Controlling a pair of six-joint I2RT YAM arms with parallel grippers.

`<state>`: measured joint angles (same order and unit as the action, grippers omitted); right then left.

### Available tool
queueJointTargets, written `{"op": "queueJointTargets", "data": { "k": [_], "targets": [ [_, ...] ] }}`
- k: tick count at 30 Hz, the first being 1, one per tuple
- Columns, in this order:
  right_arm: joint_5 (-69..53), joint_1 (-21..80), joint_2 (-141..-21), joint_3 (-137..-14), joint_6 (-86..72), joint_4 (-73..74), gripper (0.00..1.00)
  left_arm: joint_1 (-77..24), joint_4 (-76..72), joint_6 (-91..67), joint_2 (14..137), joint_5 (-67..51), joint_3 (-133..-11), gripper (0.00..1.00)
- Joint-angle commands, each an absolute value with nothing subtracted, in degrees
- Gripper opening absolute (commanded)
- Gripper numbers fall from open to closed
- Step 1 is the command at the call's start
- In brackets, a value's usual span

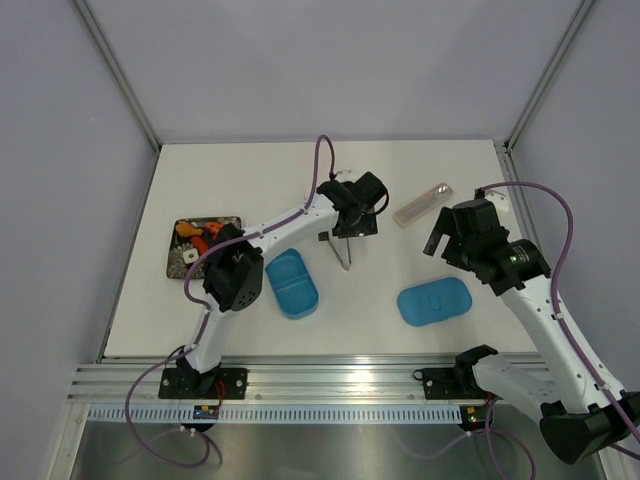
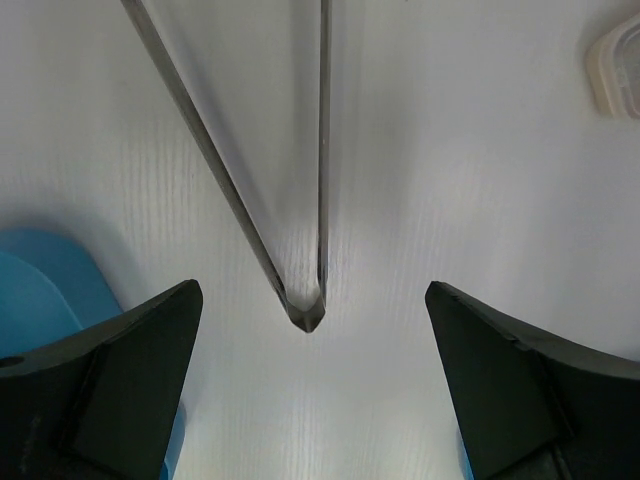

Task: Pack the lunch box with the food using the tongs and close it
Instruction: Pick up the clamp at the center of the board.

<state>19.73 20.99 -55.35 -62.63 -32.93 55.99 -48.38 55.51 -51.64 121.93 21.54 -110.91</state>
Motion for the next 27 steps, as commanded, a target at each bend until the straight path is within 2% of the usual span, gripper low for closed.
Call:
{"op": "queueJointTargets", "data": {
  "k": [1,5,27],
  "targets": [
    [18.81,20.83,-54.05,-63.37,-33.14,56.69,1.00,-48.34,54.67,-53.53,124.89,25.31,-113.99,0.99],
    [18.72,20.83,-54.05,-63.55,-33.05,57.30,1.00,-48.60,54.76,-53.88,126.21,28.03,-114.36,0.99],
    [16.79,20.83,-57.21,-63.98,-31.55,56.78,0.99,-44.74,48.34,-54.40,130.25,25.93,-109.34,0.99]
  ]
}}
